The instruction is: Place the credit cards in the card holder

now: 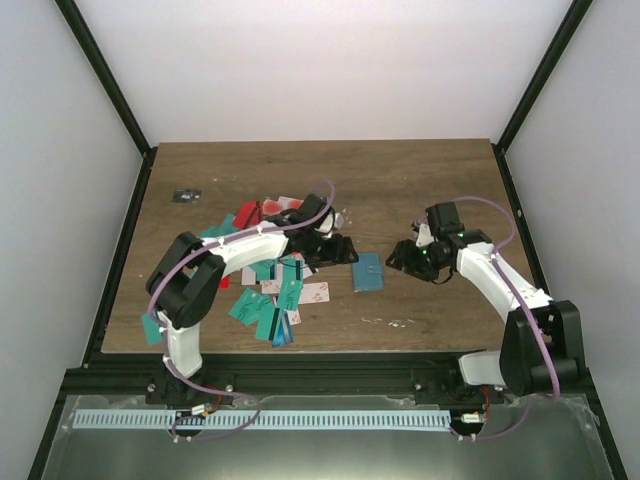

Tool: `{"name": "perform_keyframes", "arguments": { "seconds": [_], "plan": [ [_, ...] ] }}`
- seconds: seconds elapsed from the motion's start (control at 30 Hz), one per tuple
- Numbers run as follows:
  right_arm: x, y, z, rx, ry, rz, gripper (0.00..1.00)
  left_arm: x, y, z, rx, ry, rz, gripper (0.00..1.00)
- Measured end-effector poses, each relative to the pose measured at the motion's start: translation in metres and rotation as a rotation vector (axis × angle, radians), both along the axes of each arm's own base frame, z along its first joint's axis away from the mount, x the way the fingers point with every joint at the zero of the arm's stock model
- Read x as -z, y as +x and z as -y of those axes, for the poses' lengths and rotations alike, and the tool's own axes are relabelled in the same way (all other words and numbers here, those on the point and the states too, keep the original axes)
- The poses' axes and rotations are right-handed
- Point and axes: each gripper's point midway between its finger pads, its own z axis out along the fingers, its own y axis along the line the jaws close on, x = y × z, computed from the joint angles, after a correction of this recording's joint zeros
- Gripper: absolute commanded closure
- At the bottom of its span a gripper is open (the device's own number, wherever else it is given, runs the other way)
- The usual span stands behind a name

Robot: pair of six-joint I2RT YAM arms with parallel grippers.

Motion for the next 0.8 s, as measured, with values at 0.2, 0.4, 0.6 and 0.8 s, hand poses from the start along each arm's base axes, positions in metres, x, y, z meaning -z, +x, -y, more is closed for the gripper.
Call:
{"name": "perform_keyframes", "arguments": {
  "seconds": [0.2, 0.4, 0.6, 0.8],
  "plan": [
    [0.013, -0.011, 0.001, -0.003, -0.001, -0.042, 0.42, 0.020, -0.015, 0.022, 0.037, -0.016, -0.048, 0.40],
    [0.019, -0.013, -0.001, -0.008, 0.008, -0.068, 0.43, 0.039, -0.021, 0.026, 0.045, 0.007, -0.079, 0.50],
    [0.023, -0.015, -0.003, -0.008, 0.021, -0.086, 0.44, 0.038, -0.017, 0.030, 0.037, -0.010, -0.069, 0.58],
    [0.027, -0.018, -0.003, -0.009, 0.026, -0.098, 0.44, 0.053, -0.014, 0.031, 0.021, 0.001, -0.083, 0.67]
  ]
}}
